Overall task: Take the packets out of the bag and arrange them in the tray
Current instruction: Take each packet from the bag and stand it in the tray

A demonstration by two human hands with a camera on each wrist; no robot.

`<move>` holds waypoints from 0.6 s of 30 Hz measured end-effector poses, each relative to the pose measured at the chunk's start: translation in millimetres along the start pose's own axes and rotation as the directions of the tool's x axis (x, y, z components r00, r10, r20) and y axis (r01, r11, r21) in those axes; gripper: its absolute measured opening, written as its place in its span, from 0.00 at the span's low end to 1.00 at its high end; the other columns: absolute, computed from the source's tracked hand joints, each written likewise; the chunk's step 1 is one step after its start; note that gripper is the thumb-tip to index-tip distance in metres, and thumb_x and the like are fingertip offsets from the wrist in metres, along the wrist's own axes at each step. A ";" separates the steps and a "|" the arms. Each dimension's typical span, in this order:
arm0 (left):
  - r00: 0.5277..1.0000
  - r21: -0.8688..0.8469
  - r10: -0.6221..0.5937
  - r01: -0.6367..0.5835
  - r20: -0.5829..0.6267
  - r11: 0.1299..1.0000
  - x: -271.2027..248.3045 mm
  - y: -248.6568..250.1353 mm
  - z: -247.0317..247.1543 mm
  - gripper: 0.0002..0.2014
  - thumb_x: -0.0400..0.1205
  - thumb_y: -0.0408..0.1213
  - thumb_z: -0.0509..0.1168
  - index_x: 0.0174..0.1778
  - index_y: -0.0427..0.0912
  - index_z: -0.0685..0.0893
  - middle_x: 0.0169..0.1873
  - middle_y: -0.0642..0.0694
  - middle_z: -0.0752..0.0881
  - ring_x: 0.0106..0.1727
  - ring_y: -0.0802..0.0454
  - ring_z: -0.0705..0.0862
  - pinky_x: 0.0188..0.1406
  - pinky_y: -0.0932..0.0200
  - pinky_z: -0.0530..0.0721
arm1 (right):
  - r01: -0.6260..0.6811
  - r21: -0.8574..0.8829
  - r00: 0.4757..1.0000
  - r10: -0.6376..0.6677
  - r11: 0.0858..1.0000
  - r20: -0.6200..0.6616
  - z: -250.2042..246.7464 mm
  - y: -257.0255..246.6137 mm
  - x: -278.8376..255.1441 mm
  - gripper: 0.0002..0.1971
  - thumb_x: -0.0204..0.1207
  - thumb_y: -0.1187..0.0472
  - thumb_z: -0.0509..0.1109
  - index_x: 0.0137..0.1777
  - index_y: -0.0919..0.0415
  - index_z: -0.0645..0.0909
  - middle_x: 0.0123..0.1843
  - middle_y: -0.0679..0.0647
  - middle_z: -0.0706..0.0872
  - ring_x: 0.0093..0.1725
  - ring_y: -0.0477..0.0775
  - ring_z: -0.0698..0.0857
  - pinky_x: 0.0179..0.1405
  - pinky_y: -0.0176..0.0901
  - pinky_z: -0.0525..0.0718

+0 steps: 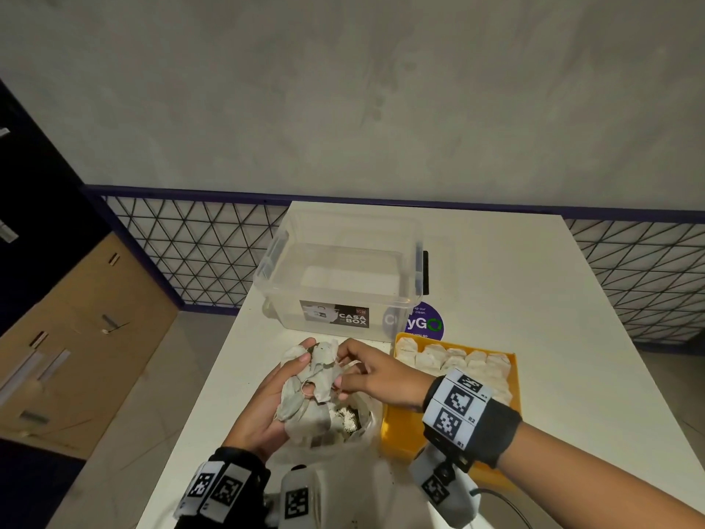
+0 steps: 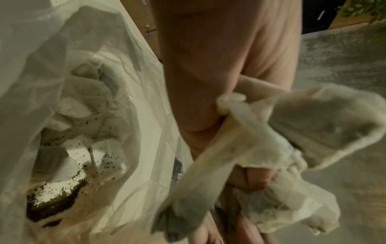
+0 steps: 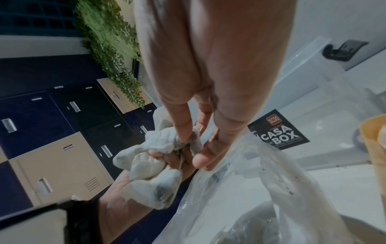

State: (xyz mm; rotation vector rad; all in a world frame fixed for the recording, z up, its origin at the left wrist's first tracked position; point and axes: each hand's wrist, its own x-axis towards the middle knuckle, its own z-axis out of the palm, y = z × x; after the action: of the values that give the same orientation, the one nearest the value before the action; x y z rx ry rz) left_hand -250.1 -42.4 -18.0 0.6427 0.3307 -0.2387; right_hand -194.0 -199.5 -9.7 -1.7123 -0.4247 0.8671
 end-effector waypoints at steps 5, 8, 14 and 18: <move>1.000 0.023 0.005 -0.004 -0.015 1.000 0.1 -1.5 -1.4 0.39 0.52 0.35 0.86 0.60 0.39 0.83 0.49 0.35 0.90 0.44 0.41 0.91 0.34 0.50 0.90 | -0.021 0.141 1.000 0.022 0.990 -0.005 0.9 2.6 1.8 0.10 0.77 0.75 0.63 0.49 0.59 0.68 0.41 0.55 0.79 0.33 0.41 0.85 0.42 0.33 0.85; 1.000 0.027 0.001 0.000 -0.017 1.000 1.0 -3.4 -2.9 0.21 0.71 0.36 0.73 0.60 0.42 0.81 0.50 0.38 0.90 0.45 0.44 0.91 0.39 0.51 0.90 | -0.021 0.202 1.000 0.023 0.979 -0.007 -0.4 0.3 0.5 0.10 0.78 0.76 0.61 0.51 0.62 0.67 0.38 0.59 0.81 0.28 0.42 0.86 0.38 0.34 0.85; 0.998 0.095 0.023 -0.018 -0.052 0.995 3.1 -5.4 4.8 0.12 0.85 0.33 0.53 0.58 0.42 0.80 0.42 0.37 0.91 0.39 0.43 0.91 0.37 0.52 0.90 | -0.029 0.347 1.000 0.030 0.938 0.002 3.5 -2.0 0.3 0.19 0.77 0.74 0.64 0.66 0.61 0.67 0.50 0.61 0.76 0.32 0.48 0.85 0.48 0.40 0.85; 0.993 0.192 0.070 -0.050 -0.100 0.980 6.4 -6.7 1.8 0.12 0.84 0.34 0.56 0.61 0.42 0.80 0.47 0.37 0.91 0.45 0.44 0.91 0.34 0.55 0.89 | -0.003 0.334 1.000 0.008 0.943 -0.015 7.0 -5.0 -1.8 0.20 0.76 0.70 0.67 0.66 0.62 0.67 0.56 0.61 0.76 0.39 0.48 0.85 0.44 0.36 0.87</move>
State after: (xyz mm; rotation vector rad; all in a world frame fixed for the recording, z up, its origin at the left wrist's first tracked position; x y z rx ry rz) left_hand -246.0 -49.5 -22.7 0.8541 0.3931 -0.1794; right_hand -199.6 -194.4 -5.2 -1.4061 -0.2449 0.8745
